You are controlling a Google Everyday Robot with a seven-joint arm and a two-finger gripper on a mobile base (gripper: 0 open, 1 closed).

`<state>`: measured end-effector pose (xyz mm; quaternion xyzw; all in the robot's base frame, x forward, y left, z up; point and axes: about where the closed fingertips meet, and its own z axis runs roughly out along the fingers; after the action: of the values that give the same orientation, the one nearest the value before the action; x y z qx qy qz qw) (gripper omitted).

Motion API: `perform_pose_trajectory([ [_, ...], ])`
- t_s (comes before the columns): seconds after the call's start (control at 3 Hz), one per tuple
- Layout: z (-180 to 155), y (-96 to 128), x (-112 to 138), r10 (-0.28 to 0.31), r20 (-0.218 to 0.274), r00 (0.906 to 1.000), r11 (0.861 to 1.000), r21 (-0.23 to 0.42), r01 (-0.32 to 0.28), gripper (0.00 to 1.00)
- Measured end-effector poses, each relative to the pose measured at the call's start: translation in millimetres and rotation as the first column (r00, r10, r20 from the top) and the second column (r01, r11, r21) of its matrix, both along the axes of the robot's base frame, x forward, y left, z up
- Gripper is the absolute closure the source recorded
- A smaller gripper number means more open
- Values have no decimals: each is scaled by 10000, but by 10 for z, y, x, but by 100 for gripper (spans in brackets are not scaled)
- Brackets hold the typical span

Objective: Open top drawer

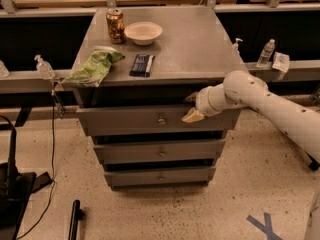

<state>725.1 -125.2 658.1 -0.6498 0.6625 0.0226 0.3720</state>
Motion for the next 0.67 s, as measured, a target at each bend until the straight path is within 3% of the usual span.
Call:
perform_pose_trajectory([
  [0.33,-3,-2,-183,530,-129,9985,9986,64,-529,26],
  [0.67,38,-23,-598,1863,-360,9818,9822,329,-1851,3],
])
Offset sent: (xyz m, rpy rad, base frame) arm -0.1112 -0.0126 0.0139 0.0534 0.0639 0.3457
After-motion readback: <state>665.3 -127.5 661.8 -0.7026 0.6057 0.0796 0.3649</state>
